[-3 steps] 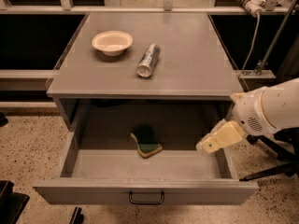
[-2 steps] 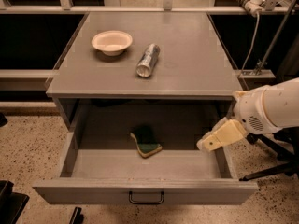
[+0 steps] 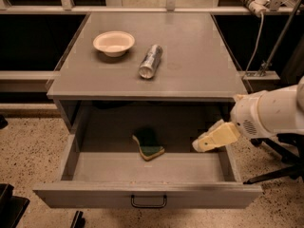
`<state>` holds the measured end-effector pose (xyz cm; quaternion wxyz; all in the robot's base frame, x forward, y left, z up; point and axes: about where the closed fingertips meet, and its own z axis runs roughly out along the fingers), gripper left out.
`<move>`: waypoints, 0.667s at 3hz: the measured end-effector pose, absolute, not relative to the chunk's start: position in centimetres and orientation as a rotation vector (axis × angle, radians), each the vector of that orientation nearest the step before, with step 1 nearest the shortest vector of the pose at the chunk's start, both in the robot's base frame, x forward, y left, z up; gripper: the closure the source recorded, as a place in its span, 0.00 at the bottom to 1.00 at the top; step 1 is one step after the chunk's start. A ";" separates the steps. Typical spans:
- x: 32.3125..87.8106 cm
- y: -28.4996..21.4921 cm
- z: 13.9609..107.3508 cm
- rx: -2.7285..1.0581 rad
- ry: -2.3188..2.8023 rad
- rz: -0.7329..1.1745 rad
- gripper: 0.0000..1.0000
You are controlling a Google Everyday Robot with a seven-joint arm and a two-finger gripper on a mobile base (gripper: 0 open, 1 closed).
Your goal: Pick sponge from top drawer and place on counter
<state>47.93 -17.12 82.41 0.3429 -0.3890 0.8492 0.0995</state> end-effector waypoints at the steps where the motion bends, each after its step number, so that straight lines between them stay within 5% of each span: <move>1: 49.2 -13.7 77.7 -0.939 2.239 0.261 0.00; 2: 52.3 -12.1 75.2 -0.854 2.215 0.232 0.00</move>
Offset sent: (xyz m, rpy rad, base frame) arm 0.0890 0.0644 -0.0998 0.0781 -0.1085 -0.2073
